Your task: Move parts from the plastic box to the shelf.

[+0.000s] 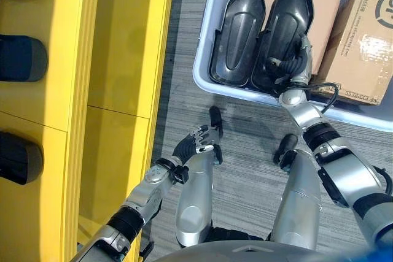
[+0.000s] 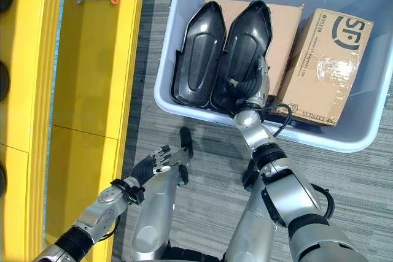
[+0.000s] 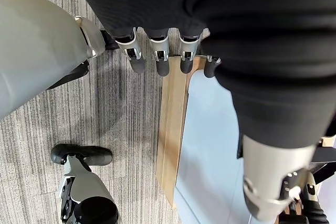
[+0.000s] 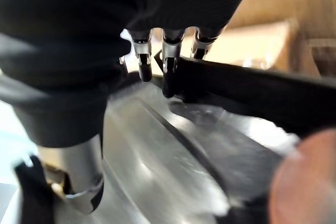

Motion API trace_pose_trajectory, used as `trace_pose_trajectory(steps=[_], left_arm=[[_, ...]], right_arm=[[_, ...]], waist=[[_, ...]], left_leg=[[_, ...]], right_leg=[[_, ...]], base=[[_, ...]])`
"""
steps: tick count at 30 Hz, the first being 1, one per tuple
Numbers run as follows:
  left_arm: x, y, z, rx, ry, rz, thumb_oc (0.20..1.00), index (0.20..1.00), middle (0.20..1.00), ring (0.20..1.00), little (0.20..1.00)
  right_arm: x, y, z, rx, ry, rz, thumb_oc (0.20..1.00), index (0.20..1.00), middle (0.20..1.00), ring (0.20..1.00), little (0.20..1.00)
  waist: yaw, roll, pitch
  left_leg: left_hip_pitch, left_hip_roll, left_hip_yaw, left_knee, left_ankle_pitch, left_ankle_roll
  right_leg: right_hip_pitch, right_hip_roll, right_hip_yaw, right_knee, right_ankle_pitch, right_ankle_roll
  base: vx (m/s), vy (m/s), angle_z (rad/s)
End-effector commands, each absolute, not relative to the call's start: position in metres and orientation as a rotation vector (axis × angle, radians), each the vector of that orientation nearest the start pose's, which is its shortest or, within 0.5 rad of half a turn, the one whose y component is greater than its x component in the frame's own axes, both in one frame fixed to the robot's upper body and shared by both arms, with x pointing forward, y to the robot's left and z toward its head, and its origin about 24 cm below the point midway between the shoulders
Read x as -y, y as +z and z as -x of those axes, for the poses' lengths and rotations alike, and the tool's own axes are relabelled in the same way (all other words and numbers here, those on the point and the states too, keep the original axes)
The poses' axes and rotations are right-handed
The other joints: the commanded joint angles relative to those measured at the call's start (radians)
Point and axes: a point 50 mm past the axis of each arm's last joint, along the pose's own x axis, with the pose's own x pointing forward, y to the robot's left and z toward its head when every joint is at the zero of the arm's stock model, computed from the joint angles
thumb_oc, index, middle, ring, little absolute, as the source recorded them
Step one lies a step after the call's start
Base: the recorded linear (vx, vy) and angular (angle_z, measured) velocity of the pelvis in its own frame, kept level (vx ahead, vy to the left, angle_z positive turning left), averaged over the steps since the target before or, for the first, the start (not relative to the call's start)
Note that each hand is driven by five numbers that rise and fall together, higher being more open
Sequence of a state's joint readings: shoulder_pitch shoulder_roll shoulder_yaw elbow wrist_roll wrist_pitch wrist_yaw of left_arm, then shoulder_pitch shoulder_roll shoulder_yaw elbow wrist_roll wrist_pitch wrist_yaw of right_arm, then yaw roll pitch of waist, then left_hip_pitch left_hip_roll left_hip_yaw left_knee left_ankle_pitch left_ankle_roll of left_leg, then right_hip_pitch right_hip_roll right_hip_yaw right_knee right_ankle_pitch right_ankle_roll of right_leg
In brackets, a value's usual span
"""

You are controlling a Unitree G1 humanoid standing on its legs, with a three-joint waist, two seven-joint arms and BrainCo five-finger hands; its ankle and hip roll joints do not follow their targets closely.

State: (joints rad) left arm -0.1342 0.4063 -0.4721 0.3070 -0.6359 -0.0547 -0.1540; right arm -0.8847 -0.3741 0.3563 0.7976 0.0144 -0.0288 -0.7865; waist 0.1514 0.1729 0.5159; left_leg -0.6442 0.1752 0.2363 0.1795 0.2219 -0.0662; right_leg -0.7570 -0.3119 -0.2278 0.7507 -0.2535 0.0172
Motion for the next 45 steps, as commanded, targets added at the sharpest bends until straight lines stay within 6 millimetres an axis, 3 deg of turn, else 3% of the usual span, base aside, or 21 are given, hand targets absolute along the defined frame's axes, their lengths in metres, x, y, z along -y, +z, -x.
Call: trace_pose_trajectory(steps=[1,8,12,17,19,20,21,22,29,31,33,34,35,38,42,43,45], left_arm=[[-0.119,-0.006,-0.243,-0.262,-0.517,0.167,1.0,1.0,1.0,1.0,1.0],[-0.114,-0.008,-0.241,-0.258,-0.516,0.191,1.0,1.0,1.0,1.0,1.0],[-0.116,-0.008,-0.242,-0.257,-0.521,0.189,1.0,1.0,1.0,1.0,1.0],[-0.12,-0.008,-0.243,-0.253,-0.514,0.191,1.0,1.0,1.0,1.0,1.0],[-0.121,-0.008,-0.245,-0.256,-0.517,0.184,1.0,1.0,1.0,1.0,1.0],[-0.121,-0.012,-0.241,-0.272,-0.52,0.184,1.0,1.0,1.0,1.0,1.0],[-0.121,-0.008,-0.245,-0.259,-0.522,0.176,1.0,1.0,1.0,1.0,1.0],[-0.122,-0.012,-0.241,-0.276,-0.526,0.172,1.0,1.0,1.0,1.0,1.0],[-0.124,-0.01,-0.243,-0.278,-0.532,0.158,1.0,1.0,1.0,1.0,1.0],[-0.124,-0.01,-0.244,-0.282,-0.534,0.153,1.0,1.0,1.0,1.0,1.0],[-0.123,-0.006,-0.246,-0.271,-0.544,0.138,1.0,1.0,1.0,1.0,1.0],[-0.124,-0.006,-0.246,-0.269,-0.545,0.136,1.0,1.0,1.0,1.0,1.0],[-0.123,-0.009,-0.243,-0.282,-0.547,0.14,1.0,1.0,1.0,1.0,1.0],[-0.123,-0.009,-0.242,-0.278,-0.547,0.145,1.0,1.0,1.0,1.0,1.0],[-0.122,-0.01,-0.241,-0.277,-0.54,0.154,1.0,1.0,1.0,1.0,1.0],[-0.122,-0.007,-0.245,-0.264,-0.537,0.155,1.0,1.0,1.0,1.0,1.0],[-0.12,-0.01,-0.242,-0.277,-0.542,0.158,1.0,1.0,1.0,1.0,1.0]], right_arm=[[0.182,0.212,-0.381,0.613,-0.679,0.567,1.0,1.0,1.0,1.0,1.0],[0.167,0.232,-0.364,0.841,-0.687,0.625,1.0,1.0,1.0,1.0,1.0],[0.167,0.232,-0.364,0.825,-0.686,0.604,1.0,1.0,1.0,1.0,1.0],[0.177,0.217,-0.369,0.68,-0.665,0.561,1.0,1.0,1.0,1.0,1.0],[0.18,0.198,-0.377,0.558,-0.573,0.527,1.0,1.0,1.0,1.0,1.0],[0.18,0.19,-0.377,0.514,-0.547,0.517,1.0,1.0,1.0,1.0,1.0],[0.179,0.192,-0.38,0.509,-0.525,0.507,1.0,1.0,1.0,1.0,1.0],[0.18,0.185,-0.381,0.467,-0.504,0.491,1.0,1.0,1.0,1.0,1.0],[0.185,0.174,-0.39,0.345,-0.442,0.413,1.0,1.0,1.0,1.0,1.0],[0.183,0.18,-0.39,0.393,-0.436,0.466,1.0,1.0,1.0,1.0,1.0],[0.178,0.204,-0.391,0.503,-0.425,0.536,1.0,1.0,1.0,1.0,1.0],[0.175,0.211,-0.391,0.52,-0.428,0.555,1.0,1.0,1.0,1.0,1.0],[0.176,0.206,-0.391,0.505,-0.429,0.558,1.0,1.0,1.0,1.0,1.0],[0.178,0.204,-0.39,0.486,-0.487,0.538,1.0,1.0,1.0,1.0,1.0],[0.194,0.199,-0.388,0.461,-0.631,0.542,1.0,1.0,1.0,1.0,1.0],[0.2,0.201,-0.386,0.469,-0.709,0.54,1.0,1.0,1.0,1.0,1.0],[0.206,0.194,-0.384,0.454,-0.752,0.54,1.0,1.0,1.0,1.0,1.0]], waist=[[-0.006,0.051,0.004],[-0.032,0.055,0.004],[-0.037,0.059,0.004],[-0.042,0.055,0.004],[-0.038,0.052,0.004],[-0.04,0.047,0.004],[-0.034,0.05,0.004],[-0.036,0.046,0.004],[-0.022,0.045,0.004],[-0.017,0.046,0.004],[-0.009,0.053,0.004],[-0.008,0.053,0.004],[-0.011,0.049,0.004],[-0.012,0.05,0.004],[-0.016,0.052,0.004],[-0.013,0.057,0.004],[-0.018,0.054,0.004]], left_leg=[[0.006,-0.001,-0.001,0.125,-0.166,-0.008],[0.025,0.0,0.014,0.107,-0.163,-0.01],[0.038,-0.002,0.019,0.102,-0.163,-0.012],[0.045,-0.001,0.023,0.1,-0.167,-0.012],[0.042,-0.001,0.021,0.1,-0.167,-0.01],[0.066,-0.008,0.013,0.11,-0.194,-0.022],[0.039,-0.002,0.02,0.1,-0.167,-0.01],[0.064,-0.011,0.011,0.11,-0.194,-0.022],[0.061,-0.011,0.005,0.113,-0.195,-0.022],[0.057,-0.01,0.003,0.117,-0.195,-0.022],[0.032,-0.006,0.005,0.108,-0.167,-0.011],[0.035,-0.005,0.006,0.108,-0.168,-0.011],[0.06,-0.012,-0.001,0.117,-0.194,-0.022],[0.065,-0.014,0.001,0.115,-0.195,-0.022],[0.063,-0.012,0.004,0.115,-0.195,-0.022],[0.036,-0.003,0.011,0.104,-0.168,-0.01],[0.057,-0.009,0.004,0.112,-0.194,-0.021]], right_leg=[[0.011,0.03,-0.056,-0.067,0.098,0.015],[0.024,0.04,-0.04,-0.104,0.109,0.022],[0.032,0.042,-0.035,-0.115,0.112,0.023],[0.039,0.045,-0.032,-0.121,0.111,0.022],[0.038,0.044,-0.036,-0.122,0.112,0.02],[0.062,0.037,-0.026,-0.11,0.084,0.034],[0.038,0.041,-0.041,-0.12,0.11,0.019],[0.062,0.033,-0.031,-0.107,0.081,0.034],[0.061,0.029,-0.04,-0.095,0.076,0.031],[0.06,0.024,-0.044,-0.089,0.075,0.03],[0.038,0.028,-0.06,-0.098,0.102,0.016],[0.041,0.028,-0.061,-0.1,0.102,0.017],[0.064,0.022,-0.049,-0.09,0.076,0.032],[0.066,0.02,-0.047,-0.086,0.072,0.032],[0.062,0.02,-0.044,-0.083,0.071,0.032],[0.036,0.028,-0.056,-0.095,0.099,0.017],[0.056,0.026,-0.043,-0.085,0.073,0.033]], base=[[0.0,0.038,-0.03],[0.0,0.022,-0.09],[0.0,0.008,-0.04],[0.0,0.0,0.0],[0.01,-0.034,-0.02],[-0.03,-0.05,0.0],[0.05,-0.037,0.03],[-0.02,-0.038,0.03],[0.01,-0.006,0.01],[0.0,-0.014,0.04],[-0.07,-0.003,0.02],[0.0,0.0,0.0],[0.08,-0.001,0.02],[0.03,0.001,0.01],[-0.02,0.004,0.0],[-0.08,0.007,0.01],[0.03,-0.001,0.0]])
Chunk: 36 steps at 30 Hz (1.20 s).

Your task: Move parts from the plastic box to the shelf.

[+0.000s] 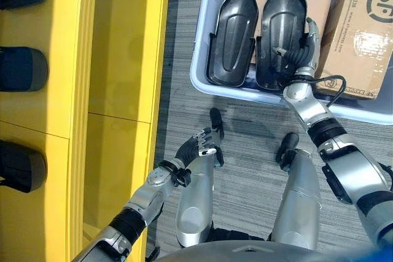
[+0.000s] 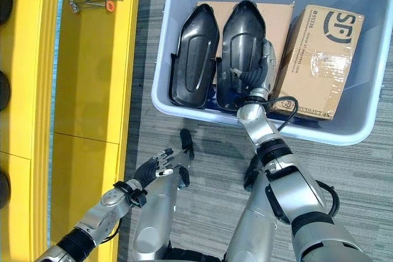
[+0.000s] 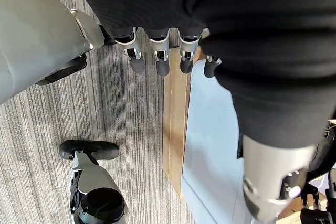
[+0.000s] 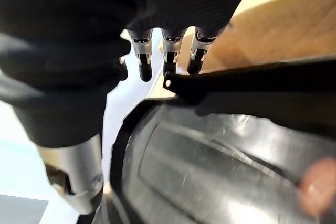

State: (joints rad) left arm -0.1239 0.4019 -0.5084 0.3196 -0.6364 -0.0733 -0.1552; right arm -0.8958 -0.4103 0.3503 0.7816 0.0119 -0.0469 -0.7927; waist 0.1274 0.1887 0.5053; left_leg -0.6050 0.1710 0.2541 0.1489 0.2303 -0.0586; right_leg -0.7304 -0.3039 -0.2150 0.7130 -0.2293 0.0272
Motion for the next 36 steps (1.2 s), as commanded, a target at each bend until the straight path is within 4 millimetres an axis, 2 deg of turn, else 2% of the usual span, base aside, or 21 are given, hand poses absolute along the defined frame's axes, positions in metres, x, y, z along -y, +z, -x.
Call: trace_pose_trajectory(steps=[1,5,6,7,8,11,15,19,25,27,31,36], left_arm=[[-0.119,-0.011,-0.242,-0.277,-0.541,0.158,1.0,1.0,1.0,1.0,1.0],[-0.115,-0.012,-0.24,-0.274,-0.541,0.16,1.0,1.0,1.0,1.0,1.0],[-0.114,-0.009,-0.243,-0.26,-0.538,0.158,1.0,1.0,1.0,1.0,1.0],[-0.113,-0.009,-0.244,-0.258,-0.536,0.159,1.0,1.0,1.0,1.0,1.0],[-0.112,-0.013,-0.24,-0.273,-0.538,0.164,1.0,1.0,1.0,1.0,1.0],[-0.112,-0.014,-0.24,-0.275,-0.535,0.164,1.0,1.0,1.0,1.0,1.0],[-0.111,-0.013,-0.242,-0.27,-0.537,0.163,1.0,1.0,1.0,1.0,1.0],[-0.115,-0.011,-0.245,-0.276,-0.538,0.149,1.0,1.0,1.0,1.0,1.0],[-0.12,-0.012,-0.247,-0.277,-0.55,0.132,1.0,1.0,1.0,1.0,1.0],[-0.121,-0.011,-0.248,-0.276,-0.551,0.126,1.0,1.0,1.0,1.0,1.0],[-0.126,-0.011,-0.249,-0.275,-0.549,0.117,1.0,1.0,1.0,1.0,1.0],[-0.125,-0.011,-0.249,-0.275,-0.552,0.111,1.0,1.0,1.0,1.0,1.0]], right_arm=[[0.208,0.193,-0.384,0.448,-0.771,0.539,1.0,1.0,1.0,1.0,1.0],[0.211,0.187,-0.383,0.418,-0.802,0.517,1.0,1.0,1.0,1.0,1.0],[0.21,0.189,-0.383,0.42,-0.812,0.499,1.0,1.0,1.0,1.0,1.0],[0.21,0.187,-0.383,0.413,-0.815,0.491,1.0,1.0,1.0,1.0,1.0],[0.211,0.179,-0.381,0.389,-0.824,0.489,1.0,1.0,1.0,1.0,1.0],[0.214,0.17,-0.379,0.359,-0.847,0.472,1.0,1.0,1.0,1.0,1.0],[0.217,0.154,-0.381,0.265,-0.791,0.468,1.0,1.0,1.0,1.0,1.0],[0.222,0.14,-0.384,0.17,-0.699,0.558,1.0,1.0,1.0,1.0,1.0],[0.224,0.136,-0.388,0.122,-0.629,0.724,1.0,1.0,1.0,1.0,1.0],[0.224,0.134,-0.388,0.107,-0.609,0.725,1.0,1.0,1.0,1.0,1.0],[0.225,0.119,-0.385,0.024,-0.626,0.651,1.0,1.0,1.0,1.0,1.0],[0.227,0.118,-0.385,0.01,-0.66,0.806,1.0,1.0,1.0,1.0,1.0]], waist=[[0.004,0.037,0.015],[0.001,0.036,0.015],[0.002,0.04,0.015],[0.002,0.039,0.015],[-0.004,0.035,0.015],[-0.009,0.034,0.015],[-0.014,0.032,0.015],[-0.007,0.031,0.015],[0.004,0.029,0.015],[0.006,0.026,0.015],[0.013,0.023,0.015],[0.017,0.023,0.015]], left_leg=[[0.016,-0.006,-0.015,0.142,-0.202,-0.029],[0.013,-0.005,-0.015,0.137,-0.2,-0.03],[-0.014,0.003,-0.006,0.13,-0.175,-0.018],[-0.015,0.003,-0.006,0.13,-0.175,-0.019],[0.013,-0.005,-0.011,0.138,-0.202,-0.031],[0.015,-0.004,-0.007,0.136,-0.202,-0.032],[0.008,-0.001,-0.005,0.138,-0.201,-0.034],[-0.003,-0.001,-0.012,0.147,-0.203,-0.034],[-0.014,-0.001,-0.019,0.153,-0.201,-0.034],[-0.018,0.0,-0.02,0.155,-0.201,-0.033],[-0.027,0.0,-0.026,0.16,-0.202,-0.031],[-0.034,0.0,-0.03,0.164,-0.201,-0.03]], right_leg=[[0.029,0.019,-0.056,-0.049,0.049,0.023],[0.026,0.024,-0.055,-0.052,0.049,0.024],[0.0,0.029,-0.065,-0.06,0.075,0.008],[-0.001,0.03,-0.065,-0.062,0.075,0.008],[0.026,0.024,-0.053,-0.053,0.047,0.024],[0.026,0.026,-0.052,-0.056,0.048,0.024],[0.019,0.03,-0.05,-0.059,0.049,0.022],[0.013,0.027,-0.055,-0.05,0.047,0.021],[0.008,0.022,-0.065,-0.044,0.049,0.02],[0.006,0.02,-0.066,-0.042,0.049,0.02],[0.001,0.02,-0.07,-0.036,0.048,0.018],[-0.003,0.02,-0.072,-0.031,0.051,0.02]], base=[[0.07,-0.005,0.04],[-0.02,-0.007,-0.02],[-0.08,-0.006,-0.03],[0.0,0.0,0.0],[0.07,-0.004,-0.03],[0.02,-0.003,0.0],[0.0,-0.003,-0.01],[-0.01,-0.043,0.0],[0.0,-0.012,0.01],[-0.01,-0.028,0.04],[0.0,-0.016,0.01],[0.0,0.0,0.0]])
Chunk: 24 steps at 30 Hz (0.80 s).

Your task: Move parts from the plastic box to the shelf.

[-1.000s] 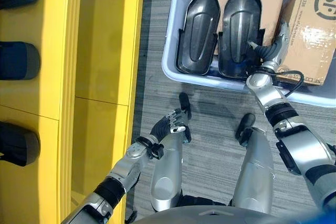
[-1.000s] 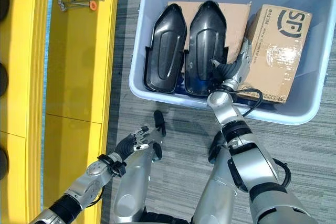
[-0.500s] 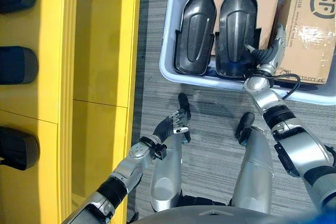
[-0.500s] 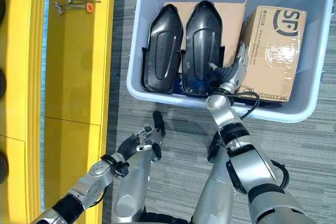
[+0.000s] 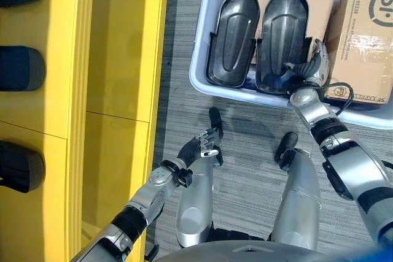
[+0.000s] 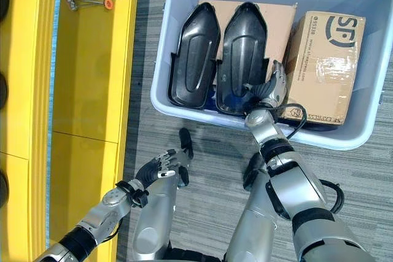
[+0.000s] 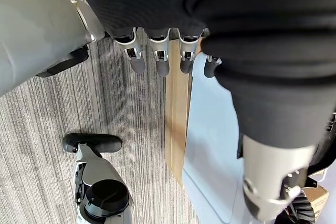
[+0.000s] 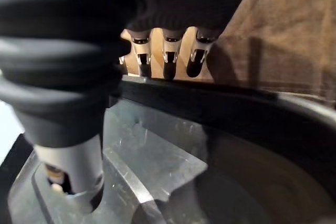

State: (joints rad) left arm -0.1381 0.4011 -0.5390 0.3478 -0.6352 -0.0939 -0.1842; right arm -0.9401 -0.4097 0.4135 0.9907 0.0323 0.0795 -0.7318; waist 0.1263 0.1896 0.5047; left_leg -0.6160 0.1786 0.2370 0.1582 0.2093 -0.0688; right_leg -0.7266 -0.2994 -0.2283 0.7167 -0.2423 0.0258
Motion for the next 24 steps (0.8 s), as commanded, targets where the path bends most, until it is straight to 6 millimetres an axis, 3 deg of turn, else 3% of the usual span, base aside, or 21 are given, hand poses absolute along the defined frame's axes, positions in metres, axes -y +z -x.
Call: trace_pose_trajectory(steps=[1,4,5,6,7,8,9,12,15,24], left_arm=[[-0.126,-0.011,-0.249,-0.273,-0.552,0.109,1.0,1.0,1.0,1.0,1.0],[-0.125,-0.011,-0.25,-0.271,-0.551,0.106,1.0,1.0,1.0,1.0,1.0],[-0.125,-0.01,-0.251,-0.271,-0.55,0.106,1.0,1.0,1.0,1.0,1.0],[-0.125,-0.01,-0.251,-0.271,-0.549,0.105,1.0,1.0,1.0,1.0,1.0],[-0.126,-0.009,-0.252,-0.272,-0.551,0.101,1.0,1.0,1.0,1.0,1.0],[-0.126,-0.009,-0.252,-0.273,-0.552,0.099,1.0,1.0,1.0,1.0,1.0],[-0.126,-0.009,-0.253,-0.274,-0.552,0.096,1.0,1.0,1.0,1.0,1.0],[-0.127,-0.009,-0.253,-0.277,-0.553,0.092,1.0,1.0,1.0,1.0,1.0],[-0.127,-0.01,-0.253,-0.279,-0.555,0.089,1.0,1.0,1.0,1.0,1.0],[-0.118,-0.016,-0.253,-0.31,-0.545,0.097,1.0,1.0,1.0,1.0,1.0]], right_arm=[[0.228,0.114,-0.384,-0.024,-0.667,0.779,1.0,1.0,1.0,1.0,1.0],[0.23,0.107,-0.383,-0.077,-0.665,0.753,1.0,1.0,1.0,1.0,1.0],[0.231,0.105,-0.382,-0.093,-0.66,0.758,0.928,0.928,0.928,0.928,0.928],[0.231,0.103,-0.382,-0.113,-0.657,0.762,0.925,0.925,0.925,0.925,0.925],[0.233,0.097,-0.381,-0.159,-0.632,0.791,0.442,0.442,0.442,0.442,0.442],[0.233,0.096,-0.381,-0.17,-0.626,0.806,0.391,0.391,0.391,0.391,0.391],[0.234,0.094,-0.381,-0.201,-0.612,0.834,0.2,0.2,0.2,0.2,0.2],[0.238,0.084,-0.378,-0.302,-0.582,0.868,0.2,0.2,0.2,0.2,0.2],[0.245,0.068,-0.371,-0.446,-0.594,0.783,0.2,0.2,0.2,0.2,0.2],[0.267,0.064,-0.361,-0.552,-0.685,0.802,0.2,0.2,0.2,0.2,0.2]], waist=[[0.02,0.02,0.015],[0.021,0.018,0.015],[0.022,0.019,0.015],[0.023,0.018,0.015],[0.025,0.017,0.015],[0.025,0.017,0.015],[0.027,0.017,0.015],[0.033,0.017,0.015],[0.041,0.018,0.015],[0.051,0.036,0.015]], left_leg=[[-0.026,-0.007,-0.014,0.156,-0.181,-0.019],[-0.029,-0.006,-0.016,0.157,-0.181,-0.018],[-0.029,-0.005,-0.015,0.157,-0.181,-0.018],[-0.031,-0.006,-0.017,0.158,-0.182,-0.018],[-0.034,-0.005,-0.019,0.161,-0.182,-0.018],[-0.036,-0.005,-0.019,0.162,-0.182,-0.018],[-0.037,-0.006,-0.021,0.162,-0.182,-0.017],[-0.043,-0.006,-0.025,0.167,-0.182,-0.018],[-0.053,-0.004,-0.028,0.173,-0.181,-0.018],[-0.123,-0.008,-0.035,0.196,-0.184,-0.016]], right_leg=[[-0.008,0.014,-0.061,-0.034,0.064,0.022],[-0.009,0.015,-0.061,-0.034,0.064,0.021],[-0.009,0.015,-0.062,-0.034,0.064,0.02],[-0.01,0.015,-0.063,-0.033,0.064,0.021],[-0.012,0.014,-0.064,-0.031,0.065,0.021],[-0.013,0.013,-0.064,-0.03,0.064,0.021],[-0.013,0.013,-0.066,-0.03,0.064,0.021],[-0.016,0.011,-0.069,-0.027,0.063,0.021],[-0.023,0.007,-0.073,-0.017,0.062,0.02],[-0.088,-0.005,-0.079,0.019,0.056,0.021]], base=[[0.0,0.0,0.0],[0.0,0.0,0.0],[0.0,0.0,0.0],[0.0,0.0,0.0],[0.0,0.0,0.0],[0.0,0.0,0.0],[0.0,0.0,0.0],[0.0,0.0,0.0],[0.01,-0.007,0.03],[0.01,0.009,0.04]])
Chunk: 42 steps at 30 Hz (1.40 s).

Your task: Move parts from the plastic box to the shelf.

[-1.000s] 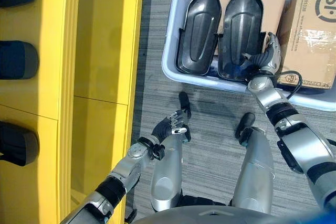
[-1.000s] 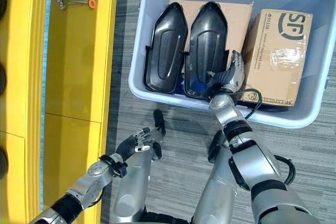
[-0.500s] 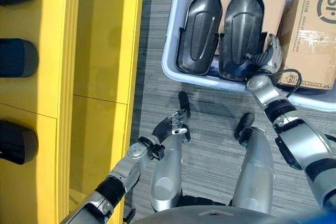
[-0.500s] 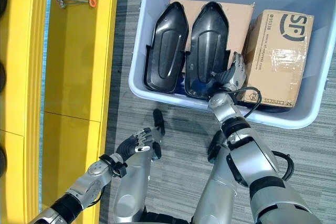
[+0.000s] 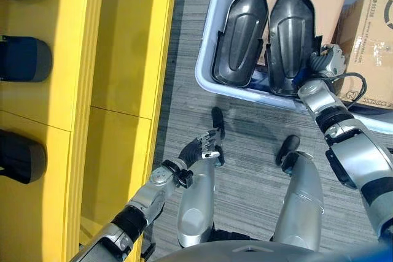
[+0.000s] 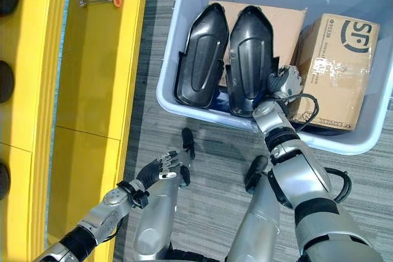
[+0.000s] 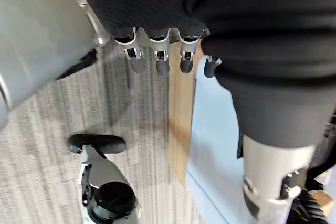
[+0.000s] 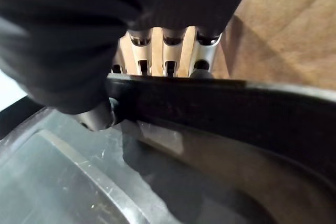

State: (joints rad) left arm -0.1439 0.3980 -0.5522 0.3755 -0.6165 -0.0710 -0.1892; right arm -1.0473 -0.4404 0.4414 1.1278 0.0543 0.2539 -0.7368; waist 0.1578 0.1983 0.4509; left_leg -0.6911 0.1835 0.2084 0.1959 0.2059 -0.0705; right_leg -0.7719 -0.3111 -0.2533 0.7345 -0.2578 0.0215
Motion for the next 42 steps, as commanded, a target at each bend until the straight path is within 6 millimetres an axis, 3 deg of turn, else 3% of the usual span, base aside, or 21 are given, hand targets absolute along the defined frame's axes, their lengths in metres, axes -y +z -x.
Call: trace_pose_trajectory(steps=[1,8,13,17,19,20,23,30,42], left_arm=[[-0.117,-0.017,-0.253,-0.309,-0.54,0.097,1.0,1.0,1.0,1.0,1.0],[-0.118,-0.017,-0.254,-0.281,-0.51,0.094,1.0,1.0,1.0,1.0,1.0],[-0.122,-0.019,-0.252,-0.274,-0.522,0.086,1.0,1.0,1.0,1.0,1.0],[-0.141,-0.017,-0.251,-0.267,-0.467,0.067,1.0,1.0,1.0,1.0,1.0],[-0.145,-0.017,-0.251,-0.266,-0.456,0.066,1.0,1.0,1.0,1.0,1.0],[-0.148,-0.013,-0.254,-0.25,-0.45,0.056,1.0,1.0,1.0,1.0,1.0],[-0.153,-0.009,-0.253,-0.25,-0.455,0.059,1.0,1.0,1.0,1.0,1.0],[-0.159,-0.01,-0.248,-0.258,-0.462,0.059,1.0,1.0,1.0,1.0,1.0],[-0.16,-0.017,-0.241,-0.29,-0.459,0.052,1.0,1.0,1.0,1.0,1.0]], right_arm=[[0.268,0.064,-0.36,-0.56,-0.69,0.805,0.2,0.2,0.2,0.2,0.2],[0.273,0.05,-0.349,-0.556,-0.734,0.914,0.2,0.2,0.2,0.2,0.2],[0.267,0.06,-0.353,-0.361,-0.817,0.901,0.2,0.2,0.2,0.2,0.2],[0.256,0.098,-0.365,-0.049,-0.901,0.653,0.2,0.2,0.2,0.2,0.2],[0.257,0.105,-0.365,0.004,-0.923,0.632,0.2,0.2,0.2,0.2,0.2],[0.257,0.116,-0.367,0.058,-0.945,0.619,0.2,0.2,0.2,0.2,0.2],[0.263,0.129,-0.365,0.131,-0.991,0.59,0.2,0.2,0.2,0.2,0.2],[0.272,0.14,-0.364,0.153,-1.019,0.48,0.2,0.2,0.2,0.2,0.2],[0.277,0.154,-0.369,0.152,-0.994,0.438,0.2,0.2,0.2,0.2,0.2]], waist=[[0.019,0.03,0.069],[0.013,0.041,0.069],[0.005,0.034,0.069],[-0.029,0.002,0.069],[-0.034,-0.004,0.069],[-0.033,-0.004,0.069],[-0.046,-0.015,0.069],[-0.057,-0.03,0.069],[-0.058,-0.04,0.069]], left_leg=[[-0.06,-0.015,-0.008,0.165,-0.181,-0.014],[-0.126,-0.024,-0.017,0.21,-0.193,-0.005],[-0.09,-0.022,-0.013,0.193,-0.19,-0.005],[0.094,-0.006,0.009,0.076,-0.165,-0.019],[0.123,-0.005,0.013,0.063,-0.165,-0.02],[0.12,0.004,0.02,0.045,-0.138,-0.011],[0.204,0.004,0.027,0.018,-0.144,-0.012],[0.324,-0.002,0.03,-0.009,-0.158,-0.01],[0.456,-0.009,0.021,-0.03,-0.163,-0.007]], right_leg=[[-0.054,0.005,-0.053,0.007,0.07,0.024],[-0.116,0.0,-0.037,0.046,0.063,0.017],[-0.08,0.014,-0.035,0.011,0.076,0.02],[0.077,0.05,-0.02,-0.124,0.112,0.041],[0.104,0.054,-0.019,-0.142,0.113,0.044],[0.1,0.066,-0.026,-0.168,0.146,0.031],[0.176,0.073,-0.019,-0.211,0.15,0.039],[0.297,0.075,-0.013,-0.257,0.149,0.047],[0.448,0.065,-0.025,-0.294,0.141,0.043]], base=[[0.0,0.0,0.0],[-0.01,-0.001,0.02],[-0.04,-0.037,0.0],[-0.07,-0.023,-0.08],[-0.05,0.0,-0.13],[-0.08,-0.01,-0.04],[-0.02,0.007,-0.12],[0.02,0.01,-0.12],[0.05,0.008,-0.02]])
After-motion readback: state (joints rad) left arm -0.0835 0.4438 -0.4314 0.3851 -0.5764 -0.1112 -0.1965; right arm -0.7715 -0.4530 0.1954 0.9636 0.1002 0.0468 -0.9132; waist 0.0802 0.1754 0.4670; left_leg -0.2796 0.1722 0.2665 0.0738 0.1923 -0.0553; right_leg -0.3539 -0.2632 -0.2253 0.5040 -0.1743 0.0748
